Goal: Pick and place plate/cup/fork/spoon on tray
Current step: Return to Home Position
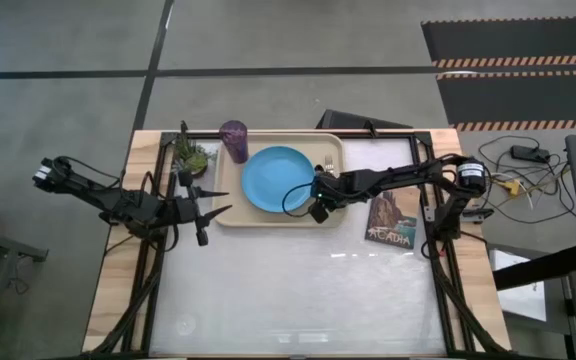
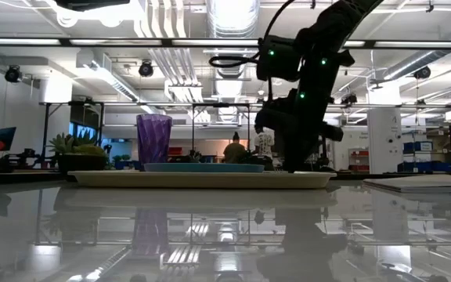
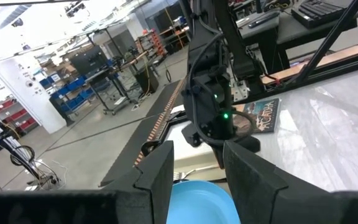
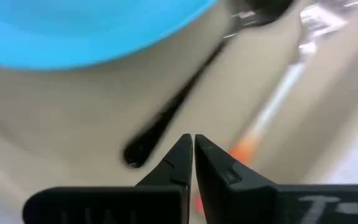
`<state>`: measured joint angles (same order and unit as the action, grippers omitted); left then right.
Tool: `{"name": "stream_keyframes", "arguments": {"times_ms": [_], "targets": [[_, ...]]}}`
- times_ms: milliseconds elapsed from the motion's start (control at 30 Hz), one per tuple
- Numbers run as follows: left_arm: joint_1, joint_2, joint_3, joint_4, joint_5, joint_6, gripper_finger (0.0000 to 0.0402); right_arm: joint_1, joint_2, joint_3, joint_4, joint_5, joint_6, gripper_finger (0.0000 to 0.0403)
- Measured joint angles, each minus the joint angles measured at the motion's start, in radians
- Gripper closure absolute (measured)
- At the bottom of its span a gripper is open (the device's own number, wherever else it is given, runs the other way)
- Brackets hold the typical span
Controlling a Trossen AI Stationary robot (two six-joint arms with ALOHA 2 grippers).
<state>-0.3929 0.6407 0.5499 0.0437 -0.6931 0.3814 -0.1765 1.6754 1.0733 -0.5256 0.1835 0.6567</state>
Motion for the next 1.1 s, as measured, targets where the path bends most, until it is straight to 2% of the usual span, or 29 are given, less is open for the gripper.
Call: {"name": "stream_keyframes", "arguments": {"times_ms": [133, 233, 633, 733, 800, 933, 1033, 1100], "targets": [[0.0, 0.0, 0.0, 0.0, 0.0, 0.0, 0.0278, -0.017, -0.03, 0.001, -0.074, 0.075, 0.035, 0.0394], [0.0, 0.0, 0.0, 0.0, 0.0, 0.0, 0.0278, -0.031, -0.037, 0.001, -0.112, 0.092, 0.039, 0.0394], [0.0, 0.0, 0.0, 0.0, 0.0, -0.002, 0.0278, 0.023, -0.126, -0.032, -0.033, 0.177, -0.083, 0.0394], [0.0, -0.002, 0.0, 0.0, 0.0, -0.007, 0.0278, 0.061, -0.179, -0.095, 0.076, 0.211, -0.124, 0.0394], [0.0, -0.002, 0.0, 0.0, 0.0, -0.007, 0.0278, 0.091, -0.222, -0.162, 0.241, 0.194, -0.169, 0.0394], [0.0, 0.0, 0.0, -0.001, 0.006, -0.001, 0.0278, 0.161, -0.311, -0.306, 0.626, 0.123, -0.424, 0.0394], [0.0, 0.0, 0.0, -0.002, 0.007, -0.026, 0.0278, 0.19, -0.384, -0.366, 0.69, 0.133, -0.617, 0.0394], [0.0, 0.0, -0.003, -0.016, 0.038, -0.101, 0.0278, 0.196, -0.43, -0.387, 0.694, 0.133, -0.56, 0.0394]]}}
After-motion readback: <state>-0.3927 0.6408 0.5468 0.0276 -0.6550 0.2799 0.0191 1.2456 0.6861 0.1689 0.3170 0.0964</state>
